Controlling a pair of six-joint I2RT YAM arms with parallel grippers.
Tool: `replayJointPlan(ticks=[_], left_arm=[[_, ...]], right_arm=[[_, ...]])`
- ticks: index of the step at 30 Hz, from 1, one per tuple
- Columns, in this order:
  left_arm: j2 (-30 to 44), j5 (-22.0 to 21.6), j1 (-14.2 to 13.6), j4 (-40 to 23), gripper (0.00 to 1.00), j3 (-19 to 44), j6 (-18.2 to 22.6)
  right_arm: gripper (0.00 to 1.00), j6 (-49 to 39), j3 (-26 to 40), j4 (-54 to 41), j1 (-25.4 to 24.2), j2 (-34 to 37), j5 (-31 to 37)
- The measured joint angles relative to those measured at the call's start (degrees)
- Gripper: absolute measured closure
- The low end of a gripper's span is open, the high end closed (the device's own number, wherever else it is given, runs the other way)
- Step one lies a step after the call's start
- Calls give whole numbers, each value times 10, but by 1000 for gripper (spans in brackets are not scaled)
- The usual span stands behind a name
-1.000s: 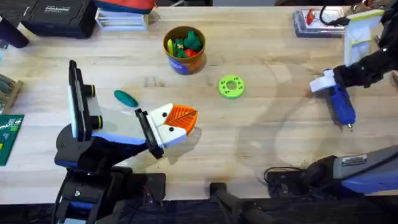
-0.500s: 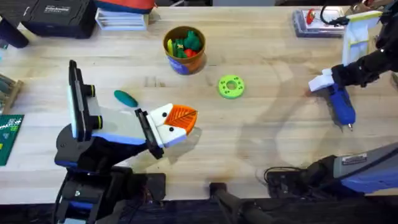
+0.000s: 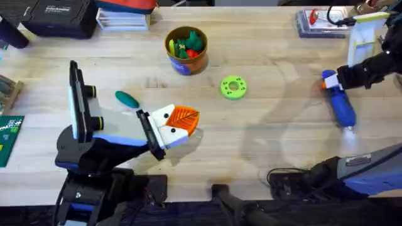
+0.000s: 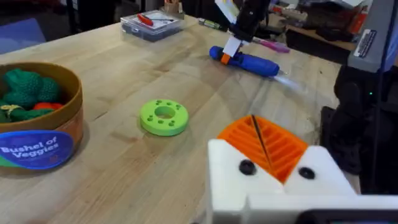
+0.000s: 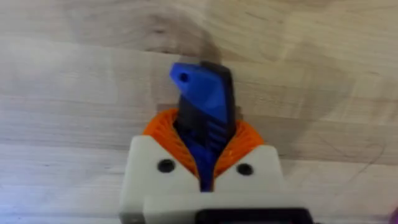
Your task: Pick up the gripper from the table and insert it into the empty holder that is missing its gripper. Then pick up a screw, insert it into the mounting hole, and use the screwdriver to tighten it. Finally, clean up the table by picking up the vegetable and placing it into the bucket.
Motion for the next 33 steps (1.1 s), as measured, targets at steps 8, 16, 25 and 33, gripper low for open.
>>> replayJointPlan(ticks=[8, 16, 25, 33], left_arm=[[0, 0, 0, 0, 996, 0, 0], [0, 0, 0, 0, 996, 0, 0], [0, 0, 0, 0, 996, 0, 0], [0, 0, 0, 0, 996, 0, 0]], right_arm=[[977, 0, 0, -1, 1, 0, 4], [977, 31, 9, -9, 14, -1, 12], [977, 141, 15, 39, 35, -159, 12], [978, 226, 19, 42, 42, -352, 12]])
